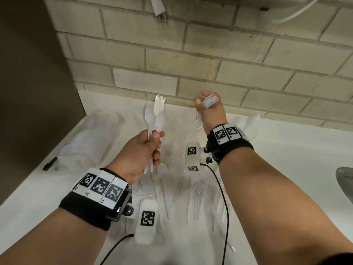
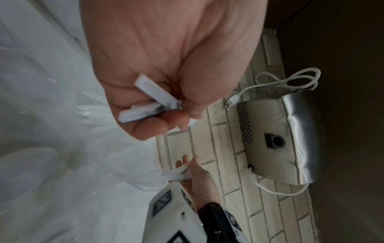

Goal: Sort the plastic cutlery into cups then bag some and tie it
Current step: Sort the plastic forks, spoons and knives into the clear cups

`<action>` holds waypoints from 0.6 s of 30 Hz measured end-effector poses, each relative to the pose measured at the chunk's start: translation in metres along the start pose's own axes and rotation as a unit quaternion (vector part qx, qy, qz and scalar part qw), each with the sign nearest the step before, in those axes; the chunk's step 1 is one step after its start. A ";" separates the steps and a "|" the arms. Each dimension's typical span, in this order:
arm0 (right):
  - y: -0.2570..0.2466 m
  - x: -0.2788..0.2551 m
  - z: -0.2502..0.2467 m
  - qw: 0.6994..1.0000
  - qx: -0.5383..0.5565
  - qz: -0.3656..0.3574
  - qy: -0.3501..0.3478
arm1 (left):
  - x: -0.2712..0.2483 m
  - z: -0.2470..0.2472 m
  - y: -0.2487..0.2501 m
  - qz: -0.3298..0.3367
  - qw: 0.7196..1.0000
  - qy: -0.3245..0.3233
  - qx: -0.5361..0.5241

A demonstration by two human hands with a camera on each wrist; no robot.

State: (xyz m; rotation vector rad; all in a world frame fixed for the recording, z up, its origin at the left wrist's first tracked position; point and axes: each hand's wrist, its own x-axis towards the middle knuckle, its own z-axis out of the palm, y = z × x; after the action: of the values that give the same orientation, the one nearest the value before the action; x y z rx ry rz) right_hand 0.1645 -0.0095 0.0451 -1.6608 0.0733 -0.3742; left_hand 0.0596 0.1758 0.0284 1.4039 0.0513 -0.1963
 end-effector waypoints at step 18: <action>-0.047 -0.081 -0.014 0.964 -0.165 0.036 -0.207 | -0.005 0.034 -0.004 -0.032 0.992 -0.099 0.077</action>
State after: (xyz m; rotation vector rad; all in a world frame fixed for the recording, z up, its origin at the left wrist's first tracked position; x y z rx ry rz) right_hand 0.0759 0.0045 0.0761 -2.0296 -0.1224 0.0528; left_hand 0.0516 0.1421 0.0309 1.5311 -0.0852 -0.3989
